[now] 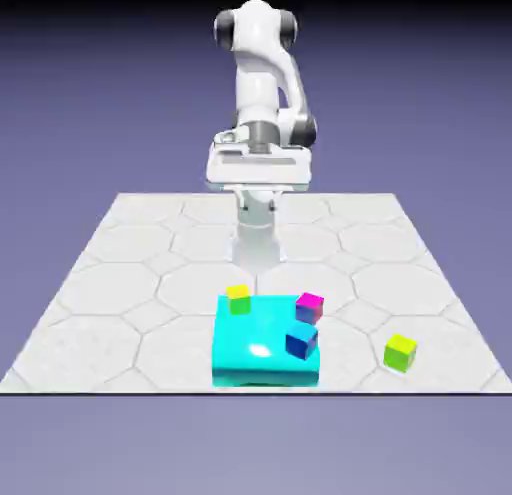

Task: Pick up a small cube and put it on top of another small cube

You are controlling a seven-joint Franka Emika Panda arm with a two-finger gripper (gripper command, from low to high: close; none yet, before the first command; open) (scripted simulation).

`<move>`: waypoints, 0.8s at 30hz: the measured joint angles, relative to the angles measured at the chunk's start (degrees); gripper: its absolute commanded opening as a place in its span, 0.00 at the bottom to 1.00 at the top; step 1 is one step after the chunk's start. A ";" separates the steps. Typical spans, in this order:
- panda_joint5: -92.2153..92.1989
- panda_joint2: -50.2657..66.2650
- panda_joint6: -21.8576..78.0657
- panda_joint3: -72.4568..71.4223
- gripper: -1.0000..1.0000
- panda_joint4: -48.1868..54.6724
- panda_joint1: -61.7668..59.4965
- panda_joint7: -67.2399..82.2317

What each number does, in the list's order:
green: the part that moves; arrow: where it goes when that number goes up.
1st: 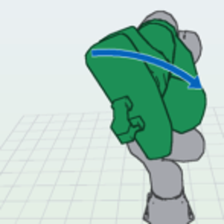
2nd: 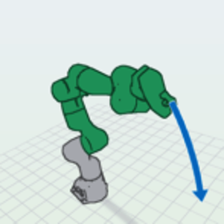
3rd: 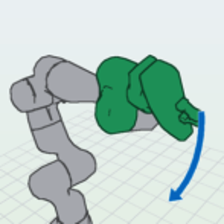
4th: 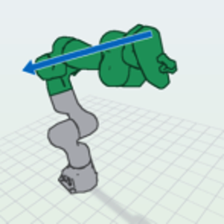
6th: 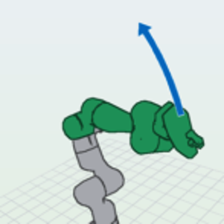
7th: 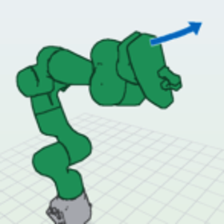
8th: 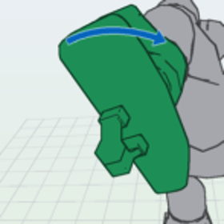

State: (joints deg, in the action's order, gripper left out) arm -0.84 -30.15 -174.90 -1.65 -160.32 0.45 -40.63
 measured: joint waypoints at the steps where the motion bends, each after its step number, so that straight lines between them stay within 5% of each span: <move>1: -0.69 2.08 -0.74 -1.36 0.50 0.57 -0.20 1.51; 24: -16.65 49.84 -17.74 -32.75 0.50 13.60 -4.72 36.35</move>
State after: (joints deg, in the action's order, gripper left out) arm -17.49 19.68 -192.64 -34.40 -146.72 -4.27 -4.28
